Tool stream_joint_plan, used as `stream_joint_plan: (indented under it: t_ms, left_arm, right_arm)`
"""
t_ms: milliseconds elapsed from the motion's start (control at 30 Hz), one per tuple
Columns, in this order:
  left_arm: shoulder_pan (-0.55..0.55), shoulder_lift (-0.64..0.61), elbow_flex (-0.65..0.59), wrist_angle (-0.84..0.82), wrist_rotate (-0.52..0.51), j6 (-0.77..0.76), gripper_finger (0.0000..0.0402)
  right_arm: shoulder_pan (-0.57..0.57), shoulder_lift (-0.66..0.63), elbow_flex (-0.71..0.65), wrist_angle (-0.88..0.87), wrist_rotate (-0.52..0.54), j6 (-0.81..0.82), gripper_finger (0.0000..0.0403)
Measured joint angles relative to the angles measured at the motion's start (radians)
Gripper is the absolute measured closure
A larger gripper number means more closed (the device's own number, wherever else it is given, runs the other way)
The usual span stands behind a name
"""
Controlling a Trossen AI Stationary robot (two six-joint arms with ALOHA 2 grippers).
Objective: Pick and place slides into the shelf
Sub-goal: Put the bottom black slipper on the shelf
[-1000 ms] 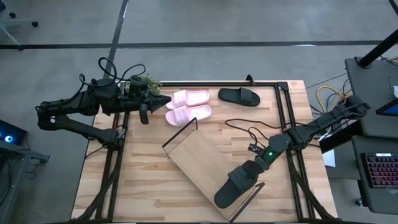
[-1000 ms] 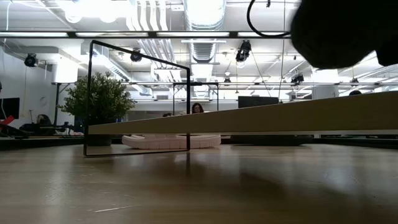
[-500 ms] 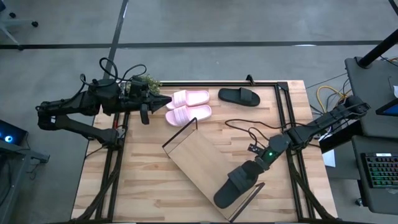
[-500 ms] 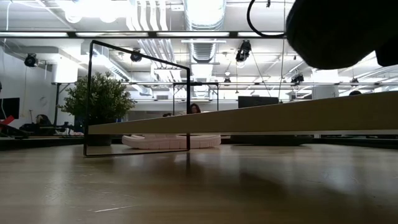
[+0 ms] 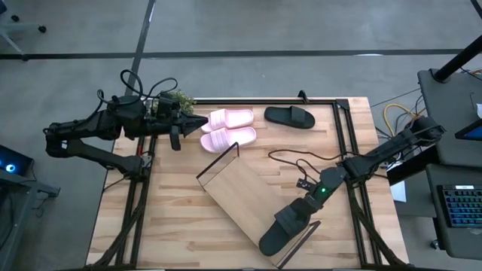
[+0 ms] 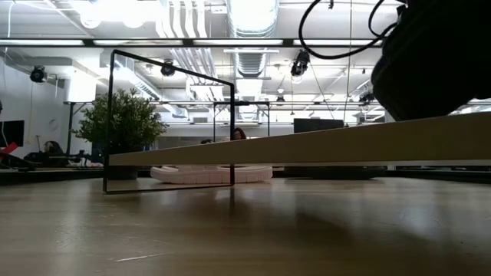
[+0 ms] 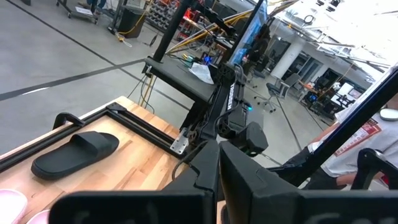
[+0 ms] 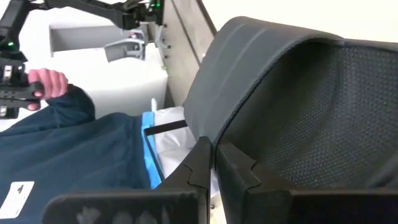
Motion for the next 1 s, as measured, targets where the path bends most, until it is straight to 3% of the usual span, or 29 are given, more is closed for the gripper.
stream_joint_plan:
  t_ms: [300, 1000]
  left_arm:
    - [0.000, 0.000, 0.000, 0.000, 0.000, 0.000, 0.0402]
    - [0.000, 0.002, 0.000, 0.000, 0.000, 0.000, 0.0402]
  right_arm:
    - [0.002, 0.112, 0.000, 0.110, -0.046, 0.019, 0.0394]
    - [0.048, 0.110, -0.038, 0.101, -0.028, 0.076, 0.0394]
